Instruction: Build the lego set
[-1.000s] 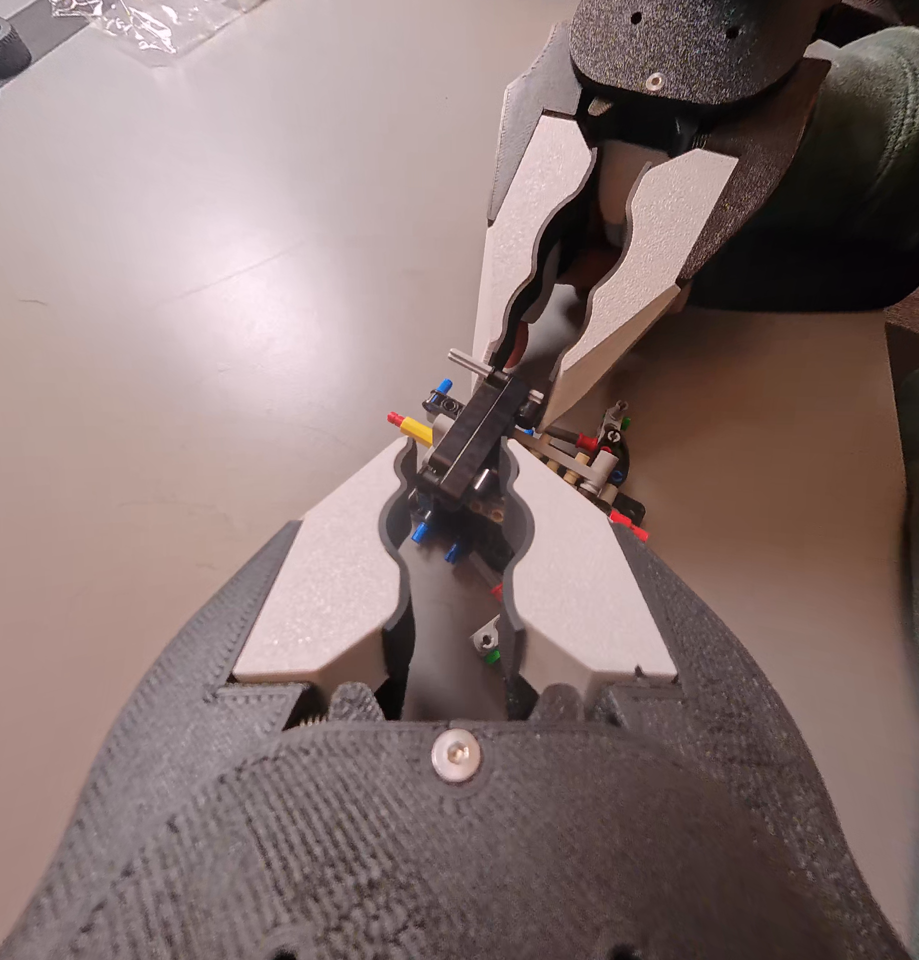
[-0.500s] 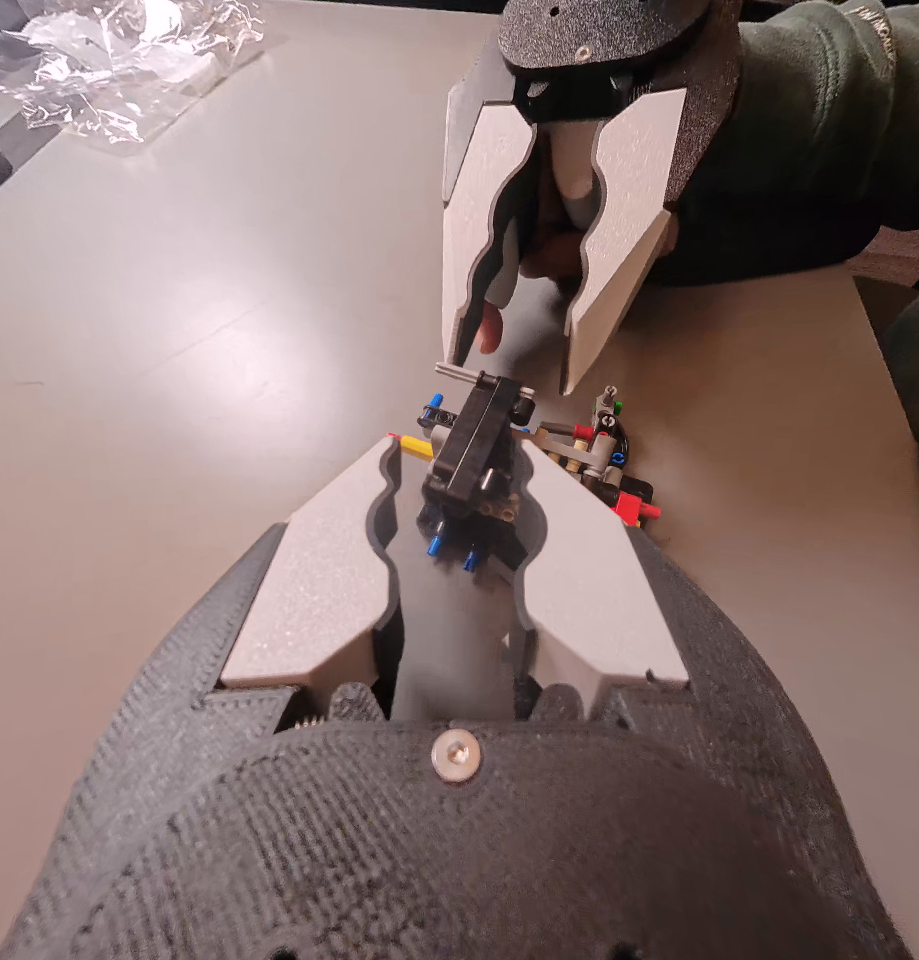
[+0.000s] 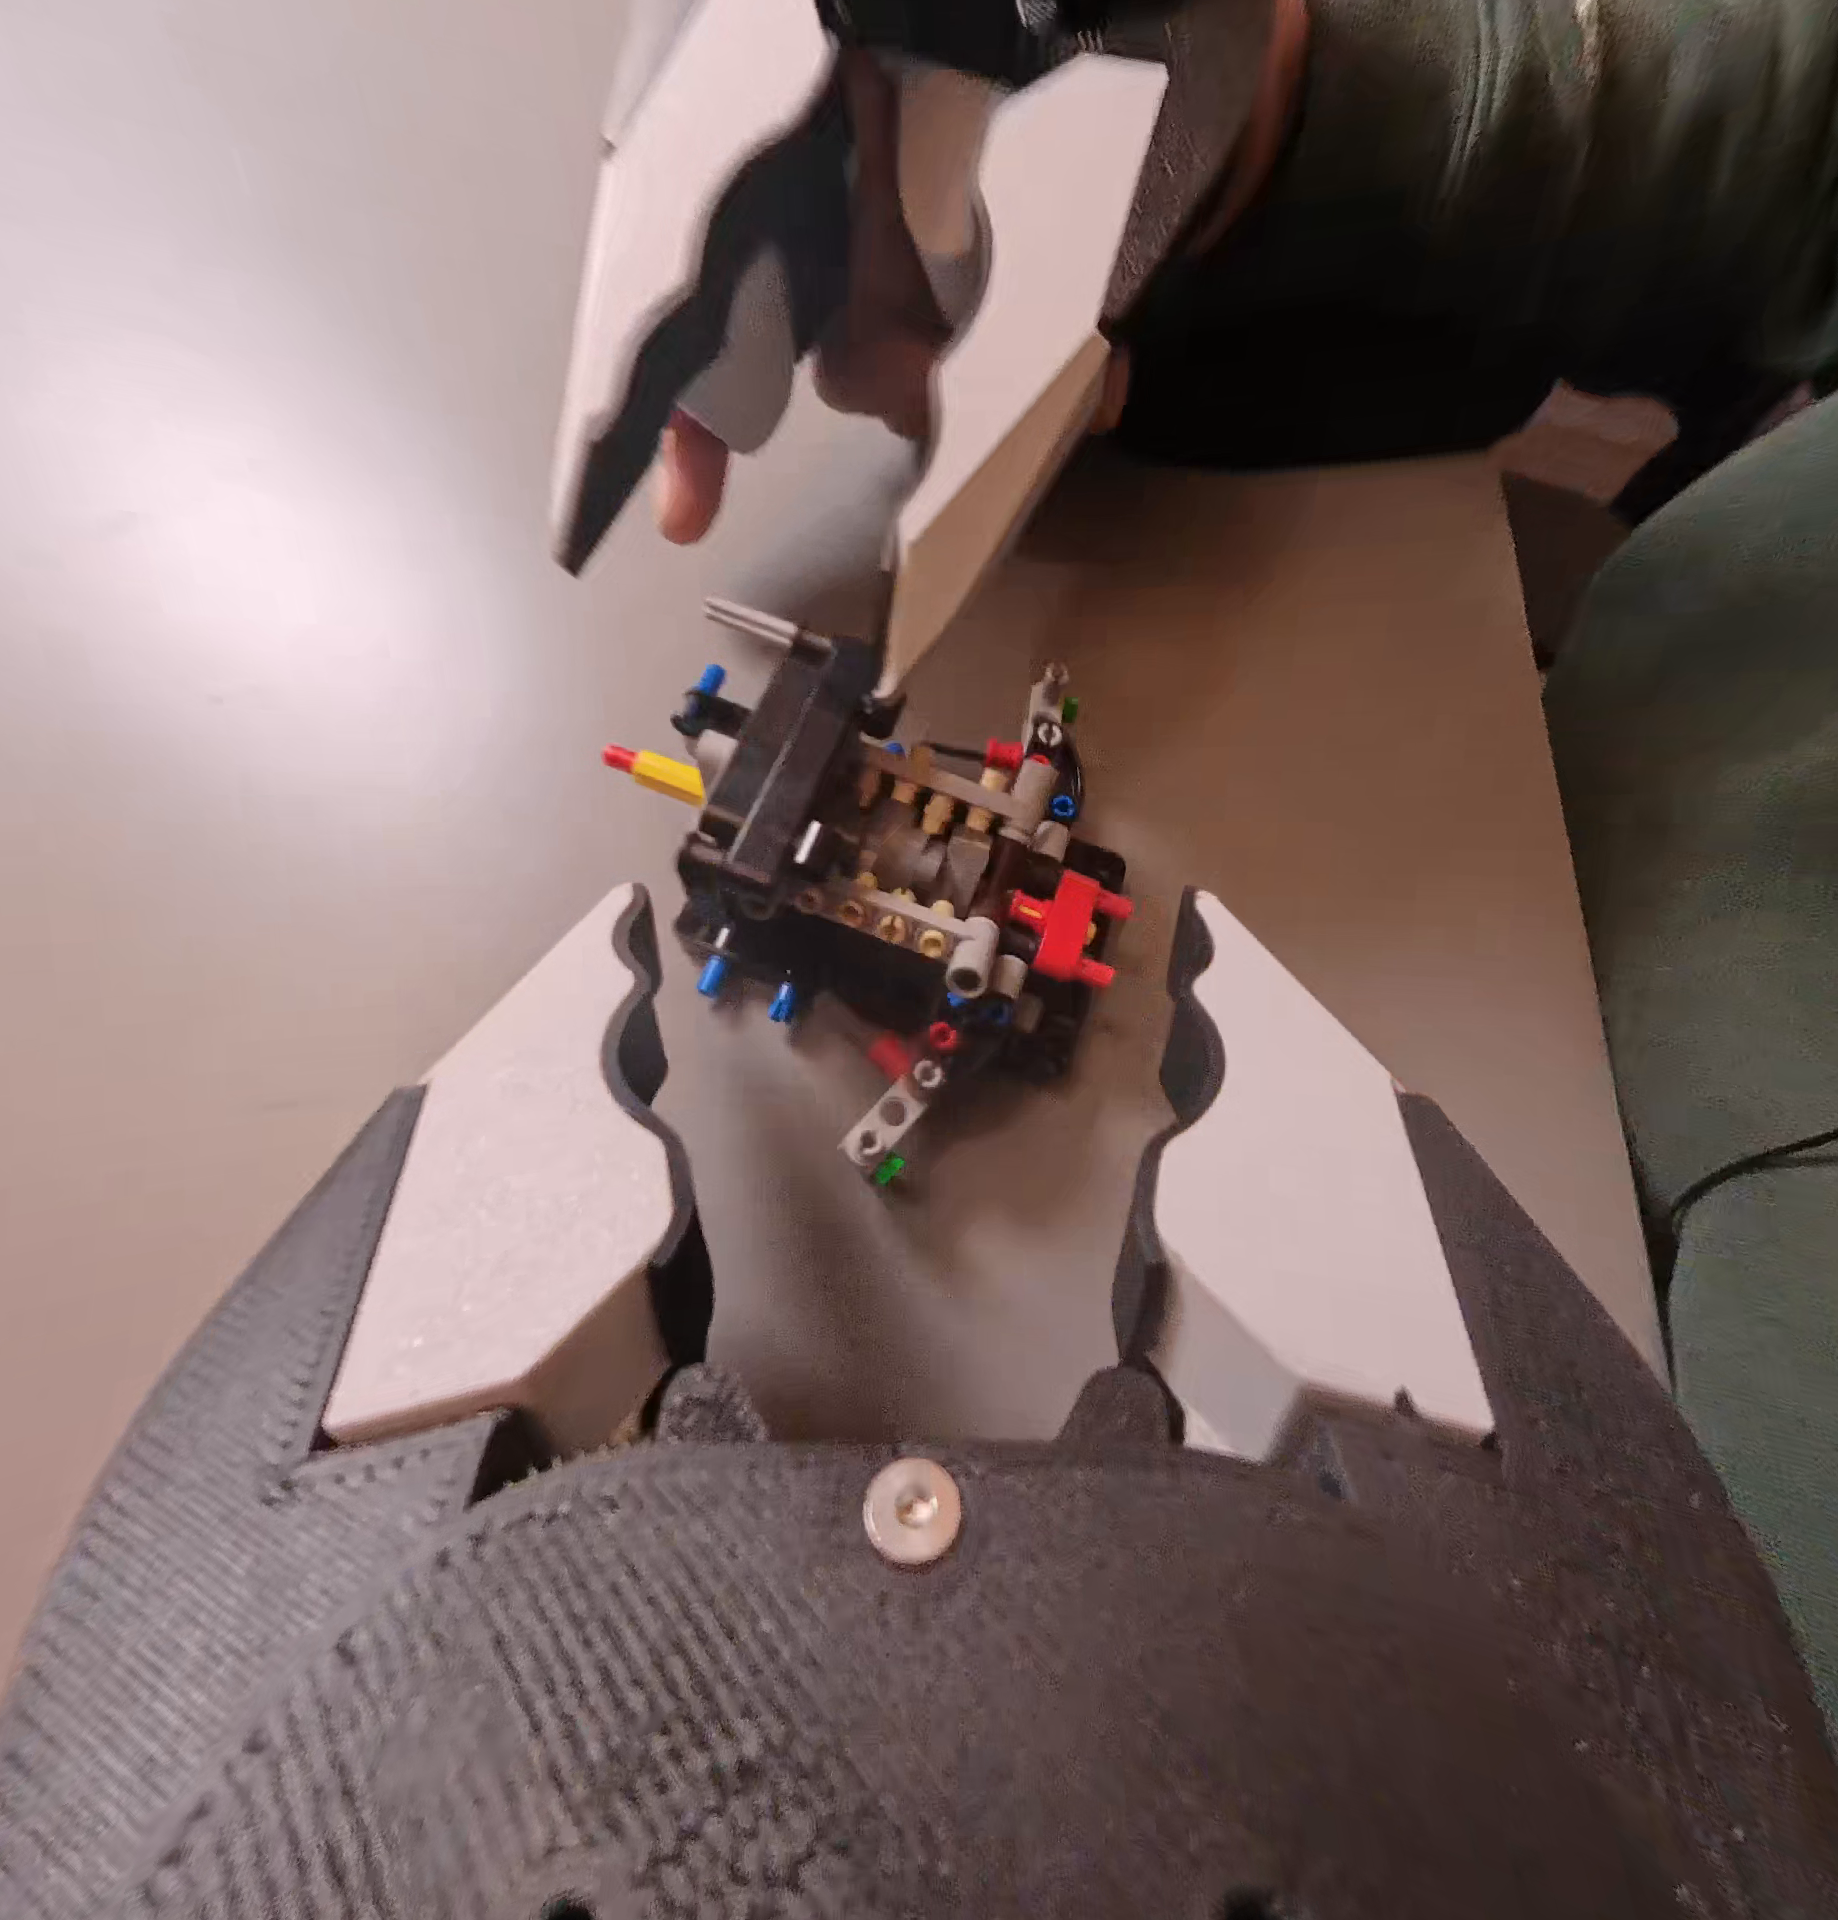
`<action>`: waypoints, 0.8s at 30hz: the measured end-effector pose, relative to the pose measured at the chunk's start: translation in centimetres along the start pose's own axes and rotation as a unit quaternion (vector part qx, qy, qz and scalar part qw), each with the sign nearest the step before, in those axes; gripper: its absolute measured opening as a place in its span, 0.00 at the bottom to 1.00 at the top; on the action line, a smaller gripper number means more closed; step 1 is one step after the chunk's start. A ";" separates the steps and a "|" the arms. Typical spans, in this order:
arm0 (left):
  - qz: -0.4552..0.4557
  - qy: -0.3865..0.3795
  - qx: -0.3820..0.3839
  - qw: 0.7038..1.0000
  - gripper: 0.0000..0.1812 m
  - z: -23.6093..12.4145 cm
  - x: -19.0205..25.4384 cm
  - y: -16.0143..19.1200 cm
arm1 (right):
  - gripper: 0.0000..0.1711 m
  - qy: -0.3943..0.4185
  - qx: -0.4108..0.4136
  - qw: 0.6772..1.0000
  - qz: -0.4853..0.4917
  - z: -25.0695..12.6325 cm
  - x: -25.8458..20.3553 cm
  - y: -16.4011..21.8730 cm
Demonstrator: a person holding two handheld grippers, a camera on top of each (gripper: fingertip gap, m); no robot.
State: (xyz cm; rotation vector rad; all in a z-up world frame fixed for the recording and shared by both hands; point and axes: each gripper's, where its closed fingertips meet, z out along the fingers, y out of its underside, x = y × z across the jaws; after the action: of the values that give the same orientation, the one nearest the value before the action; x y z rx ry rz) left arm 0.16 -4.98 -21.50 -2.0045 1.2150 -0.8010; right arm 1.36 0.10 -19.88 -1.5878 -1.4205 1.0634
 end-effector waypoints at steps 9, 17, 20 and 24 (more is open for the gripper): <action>0.037 0.000 -0.022 0.999 0.42 0.7 -0.7 1.5 | 0.23 0.001 -0.001 1.000 -0.015 0.2 -0.7 0.0; 0.021 -0.090 -0.007 0.996 0.37 -1.7 -5.0 1.4 | 0.19 0.003 0.006 1.000 -0.008 -0.6 -0.7 0.1; 0.002 -0.094 0.023 0.995 0.37 -2.5 -5.6 0.7 | 0.19 -0.003 0.016 1.000 -0.007 -0.9 -0.9 -0.1; -0.023 -0.044 0.094 0.994 0.41 -3.3 -4.7 -1.1 | 0.22 -0.005 0.046 0.999 0.000 -1.5 -0.8 -0.9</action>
State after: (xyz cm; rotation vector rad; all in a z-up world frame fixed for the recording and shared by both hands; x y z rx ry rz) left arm -3.61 -1.01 -19.43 -1.8981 1.0083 -0.8095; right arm 2.42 -0.59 -18.39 -1.5187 -1.3588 1.1209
